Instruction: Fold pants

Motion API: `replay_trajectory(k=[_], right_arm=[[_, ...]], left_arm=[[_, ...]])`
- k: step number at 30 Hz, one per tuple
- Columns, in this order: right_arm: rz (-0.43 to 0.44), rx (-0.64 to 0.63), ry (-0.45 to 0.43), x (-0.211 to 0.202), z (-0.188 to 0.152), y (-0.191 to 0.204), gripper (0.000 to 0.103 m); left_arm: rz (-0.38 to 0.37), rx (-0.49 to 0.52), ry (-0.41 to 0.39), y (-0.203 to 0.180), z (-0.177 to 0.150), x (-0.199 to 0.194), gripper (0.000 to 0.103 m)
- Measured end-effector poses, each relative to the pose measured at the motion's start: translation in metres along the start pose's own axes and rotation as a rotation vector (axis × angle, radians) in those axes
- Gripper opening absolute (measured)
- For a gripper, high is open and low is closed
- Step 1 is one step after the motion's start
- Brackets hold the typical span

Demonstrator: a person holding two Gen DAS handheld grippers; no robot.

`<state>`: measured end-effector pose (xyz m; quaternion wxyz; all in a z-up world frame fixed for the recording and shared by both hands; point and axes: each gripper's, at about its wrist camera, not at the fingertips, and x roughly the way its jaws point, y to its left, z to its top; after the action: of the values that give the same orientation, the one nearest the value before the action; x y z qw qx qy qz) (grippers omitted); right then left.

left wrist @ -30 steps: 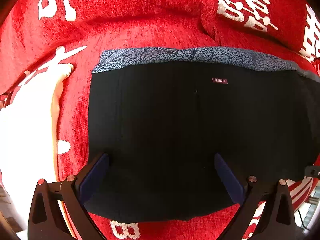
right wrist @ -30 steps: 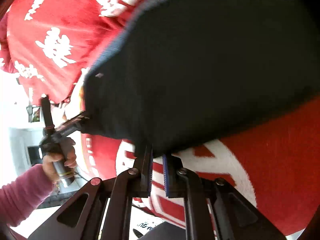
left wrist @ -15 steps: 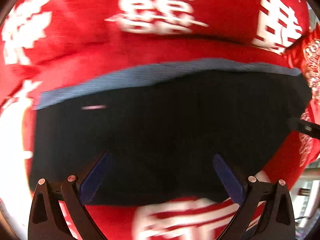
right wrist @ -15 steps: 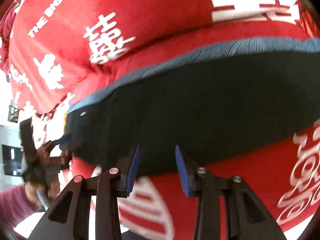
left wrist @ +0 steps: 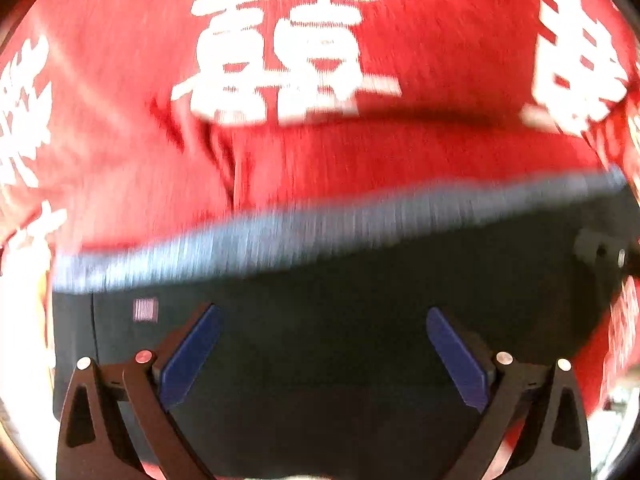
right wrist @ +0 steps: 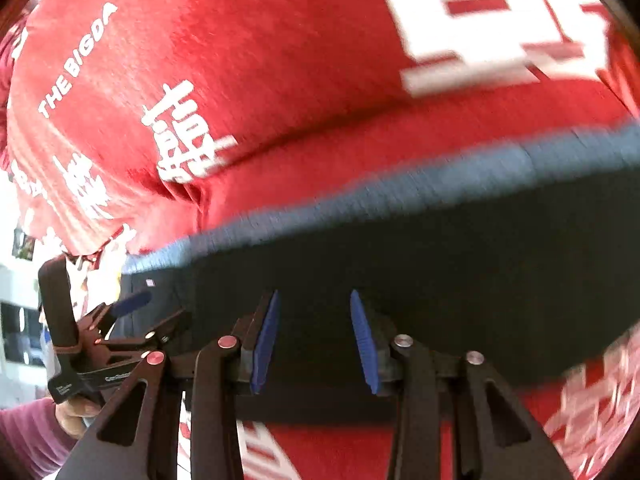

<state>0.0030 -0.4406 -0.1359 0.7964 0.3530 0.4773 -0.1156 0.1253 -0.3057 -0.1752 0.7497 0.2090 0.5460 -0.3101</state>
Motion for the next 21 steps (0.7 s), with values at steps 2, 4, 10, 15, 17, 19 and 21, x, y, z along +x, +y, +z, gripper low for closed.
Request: replay_trajectory(k=[2,4,10,15,17,19,21], right_arm=[[-0.028,-0.057,0.007,0.016,0.019,0.006,0.041],[-0.072,-0.075,0.030,0.030,0.028,-0.001,0.041],[-0.185,-0.020,-0.031,0.033,0.052,-0.053,0.041],[-0.268,-0.022,-0.044,0.023,0.062,-0.074,0.040],[-0.249,0.026,-0.047,0.011,0.061,-0.081,0.044],[-0.255,0.052,-0.055,-0.006,0.055,-0.083,0.059],[-0.278,0.067,-0.071,-0.022,0.045,-0.083,0.065]], left_arm=[[0.025,-0.058,-0.001,-0.006,0.019,0.019,0.103],[0.069,-0.102,0.050,-0.005,0.025,0.041,0.103],[0.027,-0.199,0.045,0.011,0.023,0.055,0.103],[0.059,-0.187,0.027,0.013,0.026,0.050,0.103],[0.068,-0.197,0.040,0.012,0.029,0.047,0.103],[0.089,-0.167,0.048,0.002,0.030,0.040,0.103],[0.106,-0.105,0.041,-0.016,0.032,0.025,0.103]])
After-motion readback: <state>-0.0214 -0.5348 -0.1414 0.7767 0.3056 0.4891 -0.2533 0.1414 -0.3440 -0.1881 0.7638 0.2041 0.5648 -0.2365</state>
